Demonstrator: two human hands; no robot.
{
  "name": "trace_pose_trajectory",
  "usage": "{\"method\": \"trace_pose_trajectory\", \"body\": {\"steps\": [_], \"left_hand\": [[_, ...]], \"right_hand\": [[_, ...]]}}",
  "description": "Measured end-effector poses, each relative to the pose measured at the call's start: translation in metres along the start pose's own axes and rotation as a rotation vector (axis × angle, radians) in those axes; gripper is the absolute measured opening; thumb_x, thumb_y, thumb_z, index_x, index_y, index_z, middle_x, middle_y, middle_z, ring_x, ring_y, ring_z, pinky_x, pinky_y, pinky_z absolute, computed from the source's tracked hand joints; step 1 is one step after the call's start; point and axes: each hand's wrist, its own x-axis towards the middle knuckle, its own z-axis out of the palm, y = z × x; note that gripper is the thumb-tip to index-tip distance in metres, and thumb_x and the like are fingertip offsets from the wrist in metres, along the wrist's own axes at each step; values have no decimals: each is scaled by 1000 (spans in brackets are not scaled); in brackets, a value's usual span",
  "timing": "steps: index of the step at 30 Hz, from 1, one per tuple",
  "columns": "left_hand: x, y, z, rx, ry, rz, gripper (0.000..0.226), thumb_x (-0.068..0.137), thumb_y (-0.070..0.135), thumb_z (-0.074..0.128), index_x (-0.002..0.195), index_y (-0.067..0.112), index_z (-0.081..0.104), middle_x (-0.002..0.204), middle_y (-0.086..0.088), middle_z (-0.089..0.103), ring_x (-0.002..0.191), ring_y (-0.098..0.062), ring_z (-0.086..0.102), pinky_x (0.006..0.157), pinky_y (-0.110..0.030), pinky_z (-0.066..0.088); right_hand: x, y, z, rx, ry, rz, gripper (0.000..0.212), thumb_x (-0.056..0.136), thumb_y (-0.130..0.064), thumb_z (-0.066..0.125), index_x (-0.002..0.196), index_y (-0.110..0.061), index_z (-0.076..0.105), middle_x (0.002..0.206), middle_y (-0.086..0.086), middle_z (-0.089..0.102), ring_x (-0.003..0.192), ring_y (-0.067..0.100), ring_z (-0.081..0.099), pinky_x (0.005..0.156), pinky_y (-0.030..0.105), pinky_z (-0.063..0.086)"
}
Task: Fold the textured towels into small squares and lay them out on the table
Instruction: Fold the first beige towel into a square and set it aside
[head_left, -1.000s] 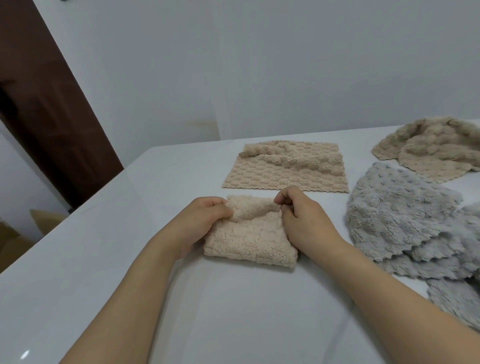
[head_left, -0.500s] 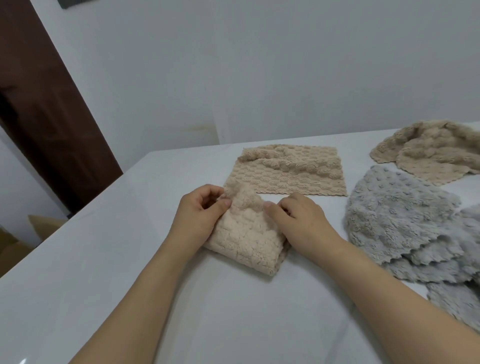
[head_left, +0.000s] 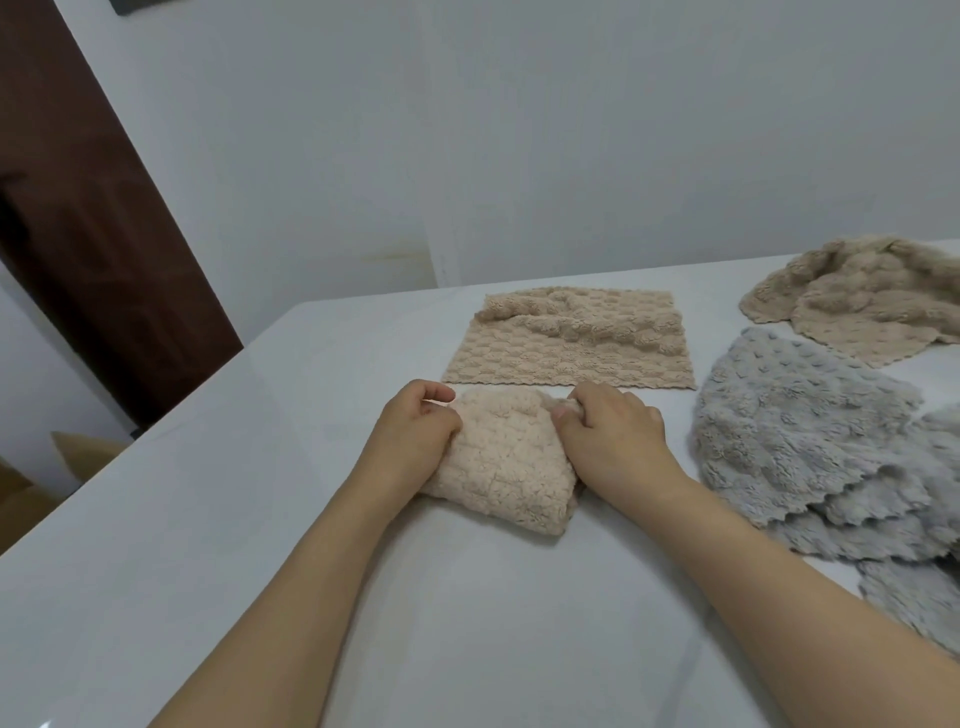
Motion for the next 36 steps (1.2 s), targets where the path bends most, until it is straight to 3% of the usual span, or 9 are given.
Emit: {"method": "trace_pose_trajectory", "body": {"steps": [3, 9, 16, 20, 22, 27, 31, 33, 36], "left_hand": [[3, 1, -10, 57, -33, -77, 16, 88, 16, 59, 103, 21, 61, 77, 1, 63, 67, -16, 55, 63, -29, 41], [1, -7, -5, 253, -28, 48, 14, 90, 32, 67, 98, 24, 59, 72, 4, 61, 60, -9, 53, 56, -26, 37], [-1, -8, -3, 269, -75, 83, 7, 90, 32, 66, 92, 25, 63, 70, 9, 60, 65, -9, 54, 64, -28, 39], [-3, -8, -4, 283, -78, 103, 6, 90, 31, 65, 92, 25, 63, 69, 11, 58, 66, -9, 54, 64, -29, 39], [-3, -8, -4, 289, -75, 104, 7, 90, 31, 65, 91, 25, 62, 70, 11, 58, 67, -9, 54, 63, -29, 38], [-4, -2, -7, 287, -43, 8, 18, 87, 36, 67, 91, 20, 61, 86, 4, 66, 76, -13, 60, 67, -30, 45], [-7, 6, -18, 8, -173, -161, 29, 76, 31, 78, 96, 14, 66, 85, 0, 70, 70, -13, 61, 65, -27, 43], [-8, 8, -21, -102, -224, -194, 37, 67, 27, 81, 100, 16, 67, 87, -3, 73, 69, -13, 63, 63, -28, 47], [-7, 7, -23, -132, -261, -215, 47, 59, 28, 78, 104, 19, 68, 94, -8, 76, 79, -19, 69, 81, -38, 53]], "right_hand": [[0, -2, -3, -16, 19, 30, 21, 96, -32, 38, 85, -17, 47, 90, 0, 50, 97, 29, 49, 87, 41, 33], [-1, -3, -6, -16, 27, 37, 16, 91, -27, 42, 88, -16, 53, 94, 2, 53, 88, 25, 48, 86, 40, 37], [16, -26, -39, -130, -302, 94, 22, 90, -27, 48, 76, -12, 55, 81, 4, 56, 83, 27, 54, 68, 30, 41], [34, -53, -35, -297, -380, 12, 41, 101, -35, 33, 115, -9, 60, 125, 13, 57, 112, 30, 53, 86, 33, 40], [39, -54, -18, -341, -336, -17, 50, 101, -41, 27, 122, -7, 57, 132, 14, 52, 118, 31, 50, 92, 36, 40], [39, -39, 17, -399, -142, -195, 39, 102, -35, 29, 111, -7, 54, 112, 14, 58, 98, 32, 56, 73, 35, 36], [41, -41, 18, -379, -121, -214, 19, 99, -22, 35, 88, -9, 43, 103, 14, 58, 78, 27, 46, 66, 32, 29], [43, -43, 15, -396, -138, -216, 30, 98, -21, 34, 70, -10, 33, 90, 11, 54, 66, 22, 37, 65, 32, 27], [47, -48, 9, -383, -185, -180, 42, 100, -36, 26, 72, -10, 41, 79, 6, 45, 70, 22, 41, 68, 32, 32]]}}
